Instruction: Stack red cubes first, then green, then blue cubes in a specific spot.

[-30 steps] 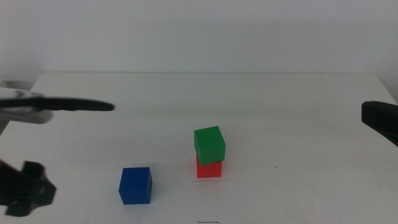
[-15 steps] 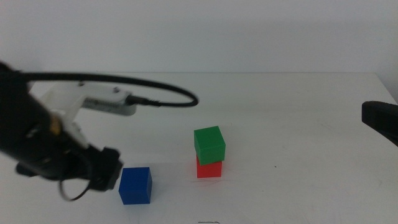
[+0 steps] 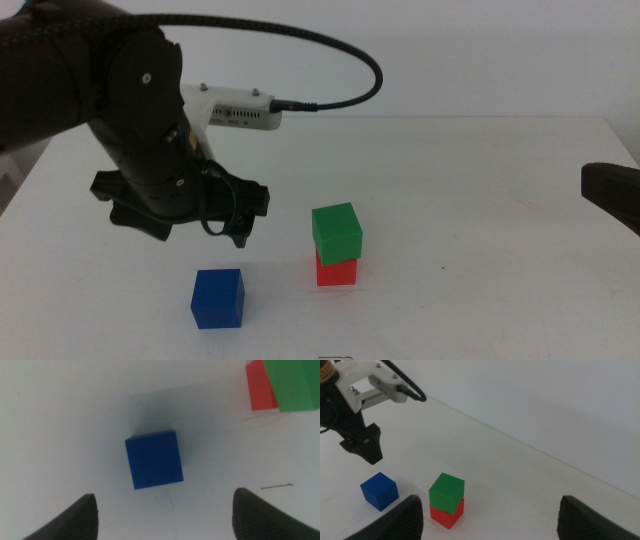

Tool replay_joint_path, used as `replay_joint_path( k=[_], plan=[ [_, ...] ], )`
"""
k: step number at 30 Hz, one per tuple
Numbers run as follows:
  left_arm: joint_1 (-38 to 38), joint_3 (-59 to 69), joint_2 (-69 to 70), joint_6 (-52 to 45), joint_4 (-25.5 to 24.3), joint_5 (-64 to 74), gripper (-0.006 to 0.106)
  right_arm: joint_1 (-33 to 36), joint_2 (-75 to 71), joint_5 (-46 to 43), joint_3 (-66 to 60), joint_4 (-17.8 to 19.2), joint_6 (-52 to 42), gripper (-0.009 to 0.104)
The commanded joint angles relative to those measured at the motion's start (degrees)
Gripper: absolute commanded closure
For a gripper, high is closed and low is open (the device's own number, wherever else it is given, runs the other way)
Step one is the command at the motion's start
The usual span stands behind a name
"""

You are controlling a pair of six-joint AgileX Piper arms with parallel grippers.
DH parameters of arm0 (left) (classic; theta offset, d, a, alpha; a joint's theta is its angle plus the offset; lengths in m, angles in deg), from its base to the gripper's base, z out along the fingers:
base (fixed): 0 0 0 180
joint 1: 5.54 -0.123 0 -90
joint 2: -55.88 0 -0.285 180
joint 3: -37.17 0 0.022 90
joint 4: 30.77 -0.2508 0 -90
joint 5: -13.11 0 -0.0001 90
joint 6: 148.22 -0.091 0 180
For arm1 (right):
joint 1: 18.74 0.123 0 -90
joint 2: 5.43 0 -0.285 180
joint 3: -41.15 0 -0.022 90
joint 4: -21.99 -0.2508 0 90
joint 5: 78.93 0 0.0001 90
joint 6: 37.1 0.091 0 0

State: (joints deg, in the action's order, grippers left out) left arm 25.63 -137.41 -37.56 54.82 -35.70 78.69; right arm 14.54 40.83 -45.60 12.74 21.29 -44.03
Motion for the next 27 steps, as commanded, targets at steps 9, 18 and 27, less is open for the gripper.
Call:
replay_joint_path(
  k=[9,18,27],
  plan=[
    [0.02,-4.92,-2.41,3.89,-0.05,-0.63,0.011,-0.39,0.22,-4.35,1.40,0.31,-0.49,0.022],
    [-0.30,-4.92,-8.16,3.41,1.49,-2.08,0.011,-0.39,0.22,-4.35,1.40,0.31,-0.49,0.022],
    [-5.11,-4.65,-11.46,-2.90,7.79,-1.51,0.011,-0.39,0.22,-4.35,1.40,0.31,-0.49,0.022]
  ],
)
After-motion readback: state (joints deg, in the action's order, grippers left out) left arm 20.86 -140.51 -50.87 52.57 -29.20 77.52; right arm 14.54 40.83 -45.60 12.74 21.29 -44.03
